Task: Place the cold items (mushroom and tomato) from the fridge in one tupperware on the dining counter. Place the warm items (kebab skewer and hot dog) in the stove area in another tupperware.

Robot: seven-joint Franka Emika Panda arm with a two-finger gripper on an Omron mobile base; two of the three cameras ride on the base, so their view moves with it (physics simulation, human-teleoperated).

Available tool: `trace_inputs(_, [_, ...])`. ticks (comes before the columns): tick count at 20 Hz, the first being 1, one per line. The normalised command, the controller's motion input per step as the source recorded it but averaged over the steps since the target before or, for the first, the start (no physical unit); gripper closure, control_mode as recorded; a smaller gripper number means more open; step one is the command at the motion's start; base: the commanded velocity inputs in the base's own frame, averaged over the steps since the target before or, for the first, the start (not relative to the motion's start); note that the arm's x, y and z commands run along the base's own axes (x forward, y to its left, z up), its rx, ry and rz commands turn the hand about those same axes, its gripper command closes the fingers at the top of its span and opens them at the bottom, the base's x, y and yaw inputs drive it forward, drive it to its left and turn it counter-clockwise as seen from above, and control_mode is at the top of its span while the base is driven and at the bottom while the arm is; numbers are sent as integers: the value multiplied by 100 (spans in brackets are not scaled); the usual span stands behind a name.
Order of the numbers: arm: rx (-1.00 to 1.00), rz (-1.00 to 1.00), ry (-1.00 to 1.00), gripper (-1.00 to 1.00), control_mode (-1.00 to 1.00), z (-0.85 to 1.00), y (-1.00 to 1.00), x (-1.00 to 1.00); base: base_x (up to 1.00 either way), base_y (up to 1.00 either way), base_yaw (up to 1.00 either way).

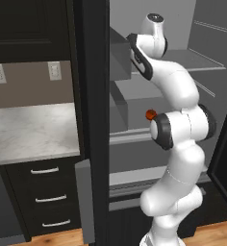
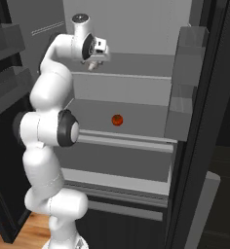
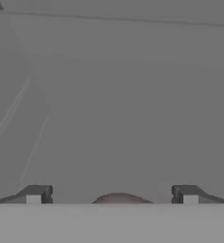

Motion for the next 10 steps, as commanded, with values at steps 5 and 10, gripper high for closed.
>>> trace_inputs(5, [-5,-9,14,-100,-100,-14,-23,9,0,0,0])
trace_inputs(10, [-5,-22,24,100,-100,-40,-39,-2,0,0,0])
